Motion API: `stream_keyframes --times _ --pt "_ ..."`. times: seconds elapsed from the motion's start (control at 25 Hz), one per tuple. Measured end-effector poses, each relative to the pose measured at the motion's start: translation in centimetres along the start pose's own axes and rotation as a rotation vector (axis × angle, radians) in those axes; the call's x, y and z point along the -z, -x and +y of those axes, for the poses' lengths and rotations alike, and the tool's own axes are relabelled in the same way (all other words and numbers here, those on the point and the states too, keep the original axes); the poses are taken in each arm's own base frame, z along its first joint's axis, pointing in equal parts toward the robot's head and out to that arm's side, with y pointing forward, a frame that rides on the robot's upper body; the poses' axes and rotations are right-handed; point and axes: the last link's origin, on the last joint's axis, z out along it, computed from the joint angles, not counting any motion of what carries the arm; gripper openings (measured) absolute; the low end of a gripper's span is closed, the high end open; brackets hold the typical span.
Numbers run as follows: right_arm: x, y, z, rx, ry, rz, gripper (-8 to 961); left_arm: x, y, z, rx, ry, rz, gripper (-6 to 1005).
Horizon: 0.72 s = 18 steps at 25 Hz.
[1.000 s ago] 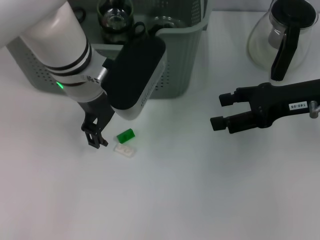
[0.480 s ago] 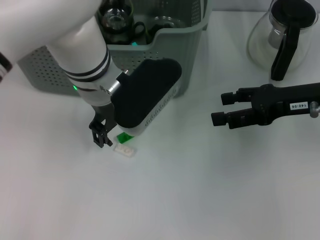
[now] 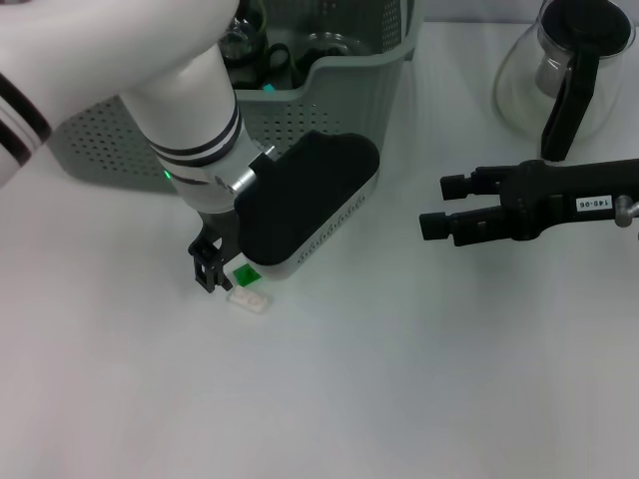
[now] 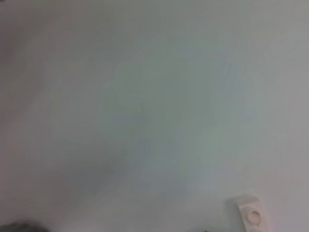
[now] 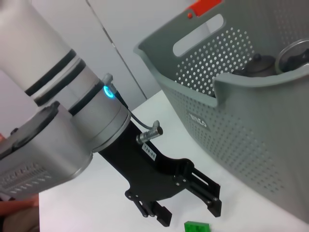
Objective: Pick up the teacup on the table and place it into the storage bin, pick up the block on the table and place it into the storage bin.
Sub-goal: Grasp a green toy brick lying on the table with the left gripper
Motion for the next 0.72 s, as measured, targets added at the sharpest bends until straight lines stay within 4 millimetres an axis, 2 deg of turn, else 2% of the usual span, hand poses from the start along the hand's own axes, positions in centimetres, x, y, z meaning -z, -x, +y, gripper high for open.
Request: stream_keyframes --times 0.44,0.64,0.72 --pt "-0.2 -0.2 0.0 -0.013 0.002 -0.010 947 -1.2 0.3 -0.1 -0.035 0.009 -0.039 826" --pt "-0.3 -0.3 0.0 -0.020 0.004 -0.016 947 -1.4 0.4 0.0 -0.038 0.019 -0.042 719" --pt "-0.2 -0.4 0.0 -0.023 0.004 -0.020 947 -1.5 0.4 0.0 -0.039 0.021 -0.042 719"
